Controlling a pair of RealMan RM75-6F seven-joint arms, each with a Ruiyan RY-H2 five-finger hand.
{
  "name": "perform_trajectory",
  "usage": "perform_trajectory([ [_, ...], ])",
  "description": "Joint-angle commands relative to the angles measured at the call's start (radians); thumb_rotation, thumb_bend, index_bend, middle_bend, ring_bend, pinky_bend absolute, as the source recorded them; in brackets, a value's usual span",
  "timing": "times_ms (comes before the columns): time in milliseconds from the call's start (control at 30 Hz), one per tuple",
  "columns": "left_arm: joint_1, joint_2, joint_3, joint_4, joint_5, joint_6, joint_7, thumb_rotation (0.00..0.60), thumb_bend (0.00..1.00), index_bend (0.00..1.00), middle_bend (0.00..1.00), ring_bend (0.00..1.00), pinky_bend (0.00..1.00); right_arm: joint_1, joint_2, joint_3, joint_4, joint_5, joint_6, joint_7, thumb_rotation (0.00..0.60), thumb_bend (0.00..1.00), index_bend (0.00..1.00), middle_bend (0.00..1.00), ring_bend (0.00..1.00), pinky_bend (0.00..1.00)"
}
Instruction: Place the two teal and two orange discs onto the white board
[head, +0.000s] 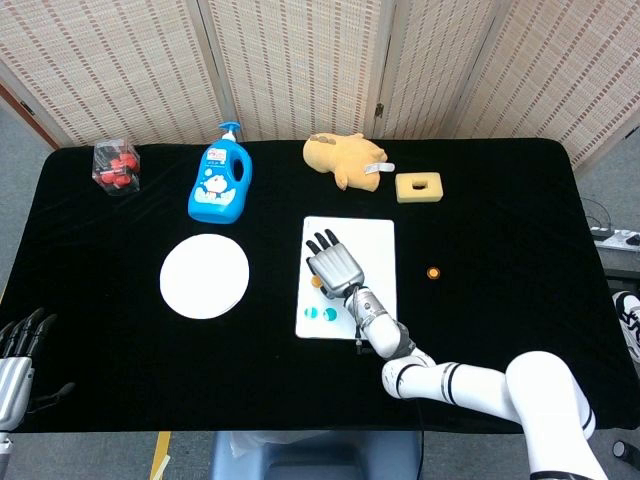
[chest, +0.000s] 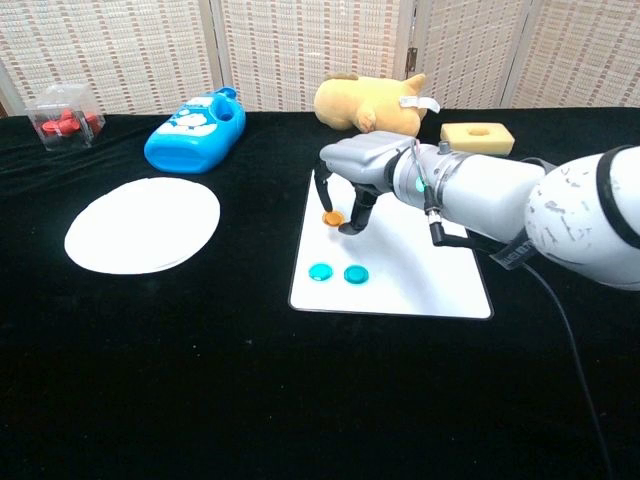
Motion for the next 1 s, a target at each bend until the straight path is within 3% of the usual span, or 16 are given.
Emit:
perform_trajectory([
  [33, 0.001, -0.001, 0.0, 0.003, -0.001, 0.0, -0.002, 0.6, 0.13, 0.0, 0.0, 0.07, 0.0, 0.008, -0.009, -0.004, 0.01, 0.005, -0.001, 0.0, 0.6, 0.27, 0.47, 0.1, 0.0, 0.0],
  [433, 0.004, -0.008, 0.002, 0.016, -0.001, 0.0, -0.008, 0.6, 0.13, 0.0, 0.0, 0.07, 0.0, 0.01, 0.004, -0.023, 0.0, -0.004, 0.019, 0.027, 0.6, 0.27, 0.29, 0.09, 0.0, 0.0],
  [767, 0.0, -0.015, -0.001, 0.028, 0.002, -0.004, -0.02, 0.6, 0.13, 0.0, 0.0, 0.07, 0.0, -0.16, 0.227, -0.083, -0.172, -0.098, 0.165, 0.138, 0.6, 0.27, 0.29, 0.09, 0.0, 0.0],
  [1000, -0.007, -0.015, -0.003, 0.011, 0.018, 0.004, -0.007, 0.6, 0.13, 0.0, 0.0, 0.07, 0.0, -0.266, 0.325, -0.128, -0.19, -0.111, 0.189, 0.226, 0.6, 0.27, 0.31, 0.09, 0.0, 0.0],
])
